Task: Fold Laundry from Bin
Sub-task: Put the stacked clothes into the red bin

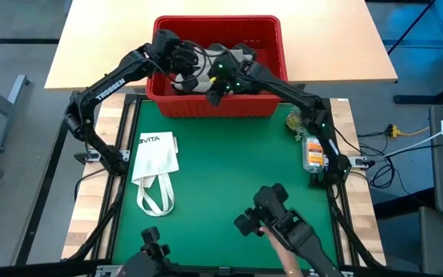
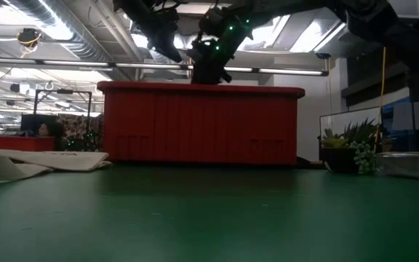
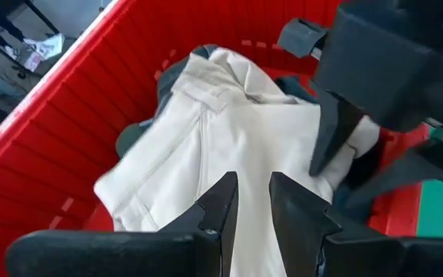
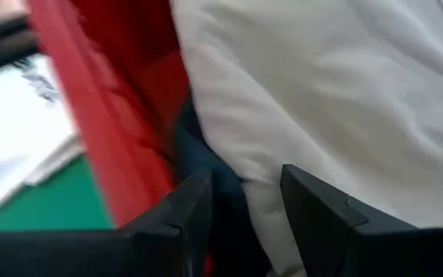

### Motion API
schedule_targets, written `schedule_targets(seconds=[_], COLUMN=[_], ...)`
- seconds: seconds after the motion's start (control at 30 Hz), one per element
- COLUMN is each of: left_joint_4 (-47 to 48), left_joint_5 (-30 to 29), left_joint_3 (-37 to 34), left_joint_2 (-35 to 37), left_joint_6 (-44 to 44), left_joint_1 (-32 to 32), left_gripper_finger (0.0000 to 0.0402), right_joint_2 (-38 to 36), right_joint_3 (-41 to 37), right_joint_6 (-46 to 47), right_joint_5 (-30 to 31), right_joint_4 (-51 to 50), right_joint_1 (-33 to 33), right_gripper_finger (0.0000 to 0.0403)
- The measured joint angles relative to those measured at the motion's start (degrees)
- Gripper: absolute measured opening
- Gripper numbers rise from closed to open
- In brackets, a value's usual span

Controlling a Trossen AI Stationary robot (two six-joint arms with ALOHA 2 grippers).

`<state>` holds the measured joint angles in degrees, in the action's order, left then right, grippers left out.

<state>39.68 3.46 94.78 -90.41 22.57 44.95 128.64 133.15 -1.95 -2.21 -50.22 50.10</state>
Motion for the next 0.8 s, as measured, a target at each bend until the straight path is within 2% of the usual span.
schedule_targets(seconds=[0.17, 0.3, 0.5, 0.8], left_joint_4=[1.13, 1.22, 1.23, 1.25], left_joint_5=[0.02, 0.09, 0.09, 0.09], left_joint_3=[0.00, 0.00, 0.00, 0.00], left_joint_2=[0.00, 0.00, 0.00, 0.00], left_joint_6=[-0.02, 0.00, 0.00, 0.02], left_joint_1=[-0.09, -0.17, -0.15, -0.13], left_gripper_finger=[0.0074, 0.0074, 0.0074, 0.0074], right_joint_2=[2.28, 3.39, 3.96, -2.11], right_joint_3=[0.27, 0.30, 0.19, 1.58], right_joint_6=[0.23, 0.34, 0.30, -0.07], right_joint_5=[2.10, -0.73, -1.40, -1.17], right_joint_4=[-1.25, -1.10, -1.29, 3.84], right_joint_1=[0.73, 1.10, 1.06, 1.25], right_gripper_finger=[0.0159, 0.0159, 0.0159, 0.0159])
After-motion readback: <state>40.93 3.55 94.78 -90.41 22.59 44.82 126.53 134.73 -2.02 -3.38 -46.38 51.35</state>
